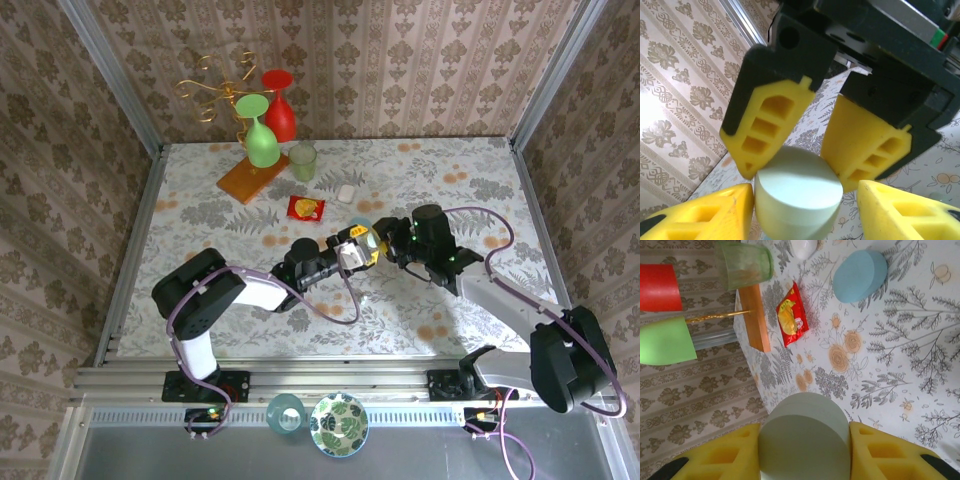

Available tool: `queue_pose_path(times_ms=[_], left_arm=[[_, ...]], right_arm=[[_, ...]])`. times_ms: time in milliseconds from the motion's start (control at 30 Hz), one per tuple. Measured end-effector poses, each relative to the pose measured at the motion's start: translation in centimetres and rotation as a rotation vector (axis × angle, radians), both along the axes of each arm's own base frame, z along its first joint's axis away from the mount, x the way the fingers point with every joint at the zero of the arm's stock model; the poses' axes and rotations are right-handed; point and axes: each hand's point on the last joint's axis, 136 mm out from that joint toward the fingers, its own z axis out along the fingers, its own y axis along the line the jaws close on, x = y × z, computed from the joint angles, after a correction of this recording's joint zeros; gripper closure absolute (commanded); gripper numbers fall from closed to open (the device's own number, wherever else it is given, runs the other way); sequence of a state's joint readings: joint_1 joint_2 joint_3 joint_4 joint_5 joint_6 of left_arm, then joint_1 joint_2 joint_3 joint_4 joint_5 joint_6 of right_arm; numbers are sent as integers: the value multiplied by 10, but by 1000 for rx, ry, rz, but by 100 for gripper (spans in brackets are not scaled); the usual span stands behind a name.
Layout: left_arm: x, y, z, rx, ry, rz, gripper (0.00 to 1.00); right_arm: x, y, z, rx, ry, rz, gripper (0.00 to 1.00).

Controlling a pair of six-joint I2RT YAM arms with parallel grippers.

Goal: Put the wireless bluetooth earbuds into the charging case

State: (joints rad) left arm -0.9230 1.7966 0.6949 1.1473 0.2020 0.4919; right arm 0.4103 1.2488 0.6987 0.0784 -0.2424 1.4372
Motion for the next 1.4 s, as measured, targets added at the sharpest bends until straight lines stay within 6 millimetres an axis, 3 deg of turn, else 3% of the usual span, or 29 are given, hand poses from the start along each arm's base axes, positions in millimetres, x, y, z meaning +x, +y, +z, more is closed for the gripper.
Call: queue_pose_path(times_ms=[367, 433, 500, 600, 867, 967, 1200, 1400], left_arm=[[4, 0, -2, 23, -28, 19, 61], [4, 0, -2, 25, -31, 19, 59], [4, -1, -2, 29, -37, 19, 51], [3, -1, -3, 37, -45, 21, 50], [3, -1, -3, 50, -68, 21, 65], [3, -1, -3, 50, -69, 20, 68], [3, 2, -3, 21, -24, 12, 69], [7, 11, -4, -27, 51, 3, 69]], right_arm=[[2, 1, -4, 25, 15, -9, 61], [2, 0, -4, 28, 16, -11, 61], [2, 1, -4, 30, 17, -8, 61], [1, 1, -5, 34, 21, -2, 61], [2, 0, -4, 41, 25, -3, 60], [2, -1, -5, 42, 26, -4, 54], [3, -3, 2, 8, -28, 19, 30], [4, -13, 27, -119, -213, 92, 24]])
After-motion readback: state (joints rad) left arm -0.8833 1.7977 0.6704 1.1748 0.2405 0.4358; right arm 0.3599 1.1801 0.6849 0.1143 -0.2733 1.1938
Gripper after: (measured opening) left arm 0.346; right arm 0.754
